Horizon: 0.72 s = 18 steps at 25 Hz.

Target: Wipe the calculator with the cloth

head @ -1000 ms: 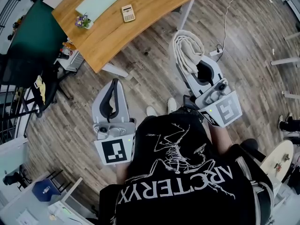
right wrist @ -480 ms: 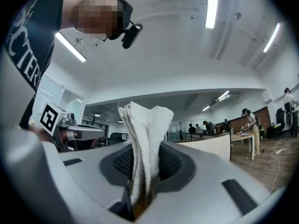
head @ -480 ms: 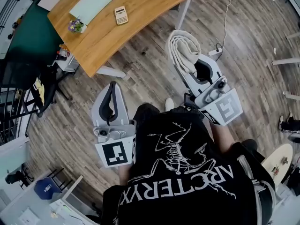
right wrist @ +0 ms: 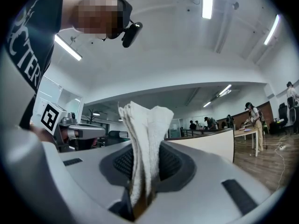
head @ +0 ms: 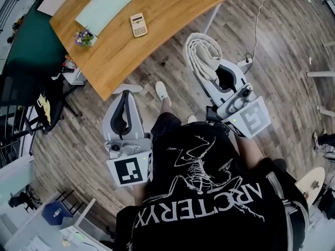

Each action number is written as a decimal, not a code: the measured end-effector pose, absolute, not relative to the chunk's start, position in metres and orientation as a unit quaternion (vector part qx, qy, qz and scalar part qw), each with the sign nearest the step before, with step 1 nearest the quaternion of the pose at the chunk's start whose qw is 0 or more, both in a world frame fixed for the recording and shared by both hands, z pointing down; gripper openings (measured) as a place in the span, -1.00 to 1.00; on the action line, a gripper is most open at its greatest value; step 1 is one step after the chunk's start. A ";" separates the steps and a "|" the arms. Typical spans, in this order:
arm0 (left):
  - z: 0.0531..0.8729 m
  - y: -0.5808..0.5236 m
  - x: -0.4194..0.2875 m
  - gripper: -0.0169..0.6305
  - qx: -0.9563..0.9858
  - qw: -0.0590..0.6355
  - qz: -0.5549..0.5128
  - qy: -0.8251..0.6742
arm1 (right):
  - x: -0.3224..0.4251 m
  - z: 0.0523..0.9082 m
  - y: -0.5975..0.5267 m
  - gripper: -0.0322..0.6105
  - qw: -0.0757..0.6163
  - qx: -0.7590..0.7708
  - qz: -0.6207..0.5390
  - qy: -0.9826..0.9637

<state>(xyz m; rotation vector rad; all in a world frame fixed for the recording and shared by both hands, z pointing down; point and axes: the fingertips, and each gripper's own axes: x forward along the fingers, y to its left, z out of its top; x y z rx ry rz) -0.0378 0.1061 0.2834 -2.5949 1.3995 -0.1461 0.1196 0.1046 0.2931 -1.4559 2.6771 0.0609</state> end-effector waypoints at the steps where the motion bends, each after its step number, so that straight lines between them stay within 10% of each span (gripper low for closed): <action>1: 0.285 0.089 -0.040 -0.92 -0.877 0.093 -0.049 0.469 | 0.118 0.295 0.089 -0.60 0.044 -0.480 0.019 0.876; 18: 0.294 -0.170 -0.131 -0.92 -0.882 0.035 -0.064 0.466 | 0.026 0.273 -0.182 -0.60 0.020 -0.477 0.018 0.879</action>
